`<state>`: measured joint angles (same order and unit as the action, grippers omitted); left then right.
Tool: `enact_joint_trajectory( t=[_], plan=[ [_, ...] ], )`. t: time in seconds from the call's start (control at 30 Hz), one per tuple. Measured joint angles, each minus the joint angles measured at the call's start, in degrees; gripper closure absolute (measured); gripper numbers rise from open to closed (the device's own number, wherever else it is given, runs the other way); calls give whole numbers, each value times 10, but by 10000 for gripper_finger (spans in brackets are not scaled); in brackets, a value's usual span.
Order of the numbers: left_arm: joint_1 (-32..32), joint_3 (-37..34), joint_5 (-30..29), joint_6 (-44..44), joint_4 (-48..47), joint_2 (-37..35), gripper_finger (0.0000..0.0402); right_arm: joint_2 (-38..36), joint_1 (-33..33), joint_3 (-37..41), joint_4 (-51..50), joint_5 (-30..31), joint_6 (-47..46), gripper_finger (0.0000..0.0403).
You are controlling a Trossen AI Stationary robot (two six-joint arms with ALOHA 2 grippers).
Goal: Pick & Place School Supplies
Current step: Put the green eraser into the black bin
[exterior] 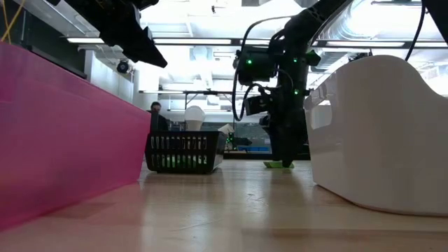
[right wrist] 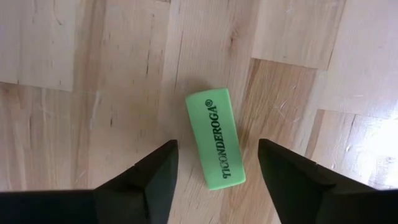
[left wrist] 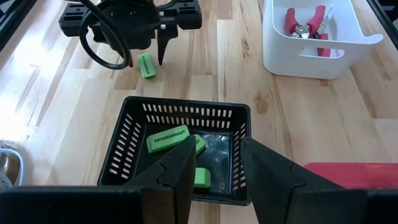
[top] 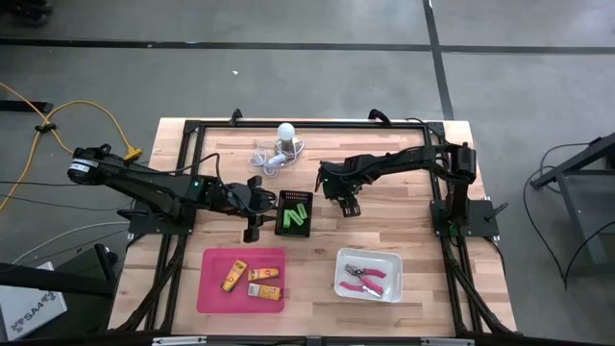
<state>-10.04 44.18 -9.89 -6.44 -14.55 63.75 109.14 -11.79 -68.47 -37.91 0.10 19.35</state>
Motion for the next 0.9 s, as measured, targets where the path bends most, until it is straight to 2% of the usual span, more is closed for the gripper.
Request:
enact_joint_trajectory(
  t=[0.37, 0.9],
  plan=[
    [0, 0, 0, 0, 0, 0, 277, 0, 1, 0, -1, -1, -2, 270],
    [0, 0, 0, 0, 0, 0, 277, 0, 1, -1, -3, -3, -2, 307]
  ],
)
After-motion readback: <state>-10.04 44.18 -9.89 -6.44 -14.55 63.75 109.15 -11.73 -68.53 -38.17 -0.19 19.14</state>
